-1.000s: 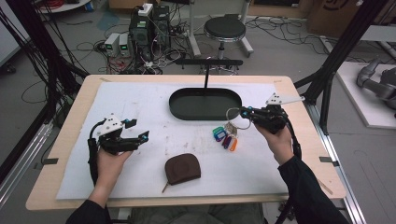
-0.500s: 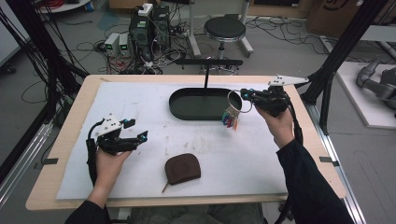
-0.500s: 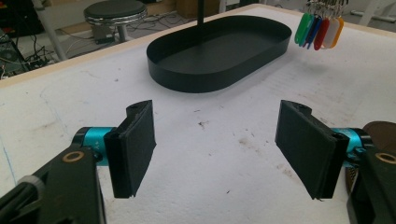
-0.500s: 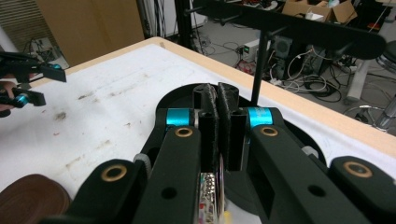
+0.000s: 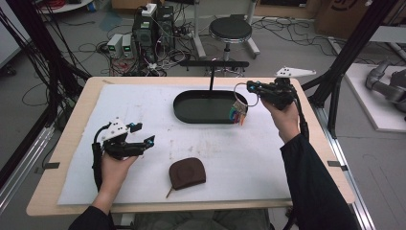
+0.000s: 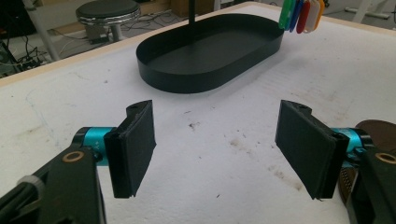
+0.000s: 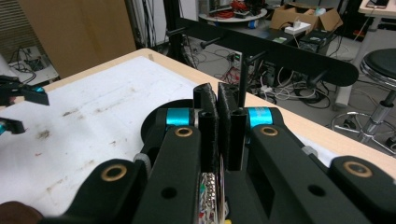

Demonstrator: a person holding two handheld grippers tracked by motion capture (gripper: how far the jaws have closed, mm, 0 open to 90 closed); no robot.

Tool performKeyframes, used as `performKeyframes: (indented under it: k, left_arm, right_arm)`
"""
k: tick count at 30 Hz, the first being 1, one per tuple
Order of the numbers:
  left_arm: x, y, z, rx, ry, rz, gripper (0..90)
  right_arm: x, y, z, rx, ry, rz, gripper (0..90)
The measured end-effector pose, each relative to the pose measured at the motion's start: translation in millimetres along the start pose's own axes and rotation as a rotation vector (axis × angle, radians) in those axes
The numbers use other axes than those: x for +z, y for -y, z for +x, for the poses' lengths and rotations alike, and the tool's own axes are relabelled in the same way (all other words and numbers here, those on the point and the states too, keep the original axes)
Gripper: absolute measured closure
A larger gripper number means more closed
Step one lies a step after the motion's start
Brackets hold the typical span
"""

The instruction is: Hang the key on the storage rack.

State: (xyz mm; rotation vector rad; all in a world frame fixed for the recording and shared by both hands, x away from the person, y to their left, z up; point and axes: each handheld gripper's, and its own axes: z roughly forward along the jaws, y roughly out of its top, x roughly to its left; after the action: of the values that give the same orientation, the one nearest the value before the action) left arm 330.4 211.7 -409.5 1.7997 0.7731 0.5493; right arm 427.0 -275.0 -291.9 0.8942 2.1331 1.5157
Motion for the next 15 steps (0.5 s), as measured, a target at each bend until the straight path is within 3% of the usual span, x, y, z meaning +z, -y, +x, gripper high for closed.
performKeyframes:
  k: [15]
  left_arm:
    - [0.4,-0.3,0.6,0.007,0.010,-0.013,28.6]
  right_arm:
    - [18.1,-7.1,-14.3,0.009,0.040,-0.008,87.8]
